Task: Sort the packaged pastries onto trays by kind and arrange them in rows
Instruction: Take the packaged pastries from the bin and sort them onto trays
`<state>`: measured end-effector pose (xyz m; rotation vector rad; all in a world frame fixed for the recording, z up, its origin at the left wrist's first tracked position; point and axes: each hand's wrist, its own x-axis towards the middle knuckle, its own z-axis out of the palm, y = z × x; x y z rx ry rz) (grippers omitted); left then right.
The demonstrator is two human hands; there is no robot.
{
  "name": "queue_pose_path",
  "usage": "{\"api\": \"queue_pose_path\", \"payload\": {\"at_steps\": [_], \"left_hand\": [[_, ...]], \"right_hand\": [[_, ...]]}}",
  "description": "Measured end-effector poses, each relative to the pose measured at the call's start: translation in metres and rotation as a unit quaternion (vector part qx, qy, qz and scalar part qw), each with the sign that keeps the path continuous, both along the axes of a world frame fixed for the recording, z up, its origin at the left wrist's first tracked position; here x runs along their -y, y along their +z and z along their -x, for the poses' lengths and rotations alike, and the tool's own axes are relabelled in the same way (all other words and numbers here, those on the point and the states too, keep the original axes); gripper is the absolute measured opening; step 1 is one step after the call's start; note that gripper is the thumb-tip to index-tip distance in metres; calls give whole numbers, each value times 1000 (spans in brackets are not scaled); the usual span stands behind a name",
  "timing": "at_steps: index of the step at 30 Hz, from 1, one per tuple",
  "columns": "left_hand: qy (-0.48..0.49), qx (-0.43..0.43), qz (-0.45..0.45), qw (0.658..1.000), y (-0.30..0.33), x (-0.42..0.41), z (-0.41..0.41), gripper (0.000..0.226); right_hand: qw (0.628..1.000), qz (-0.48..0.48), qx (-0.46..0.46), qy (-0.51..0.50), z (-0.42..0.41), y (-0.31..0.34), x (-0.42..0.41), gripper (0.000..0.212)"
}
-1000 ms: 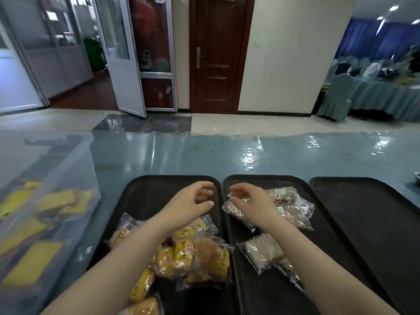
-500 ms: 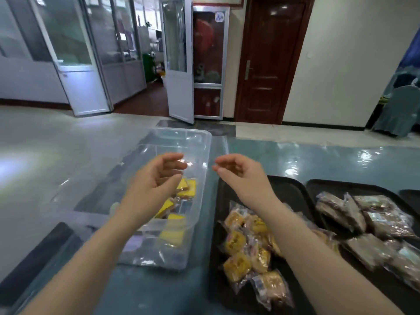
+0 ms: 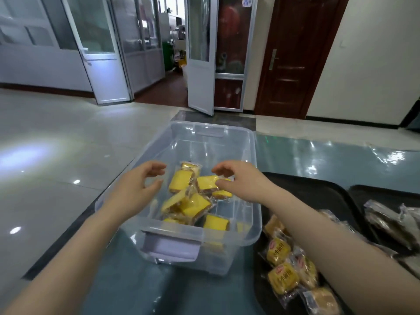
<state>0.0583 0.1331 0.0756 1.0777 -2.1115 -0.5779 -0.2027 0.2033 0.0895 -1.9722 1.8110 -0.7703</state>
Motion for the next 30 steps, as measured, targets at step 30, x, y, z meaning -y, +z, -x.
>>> {"api": "queue_pose_path", "payload": {"at_steps": [30], "left_hand": [[-65,312,110,941,-36,79,-26,80]], "right_hand": [[923,-358,-134,-38,-83,-158,115,37]]}}
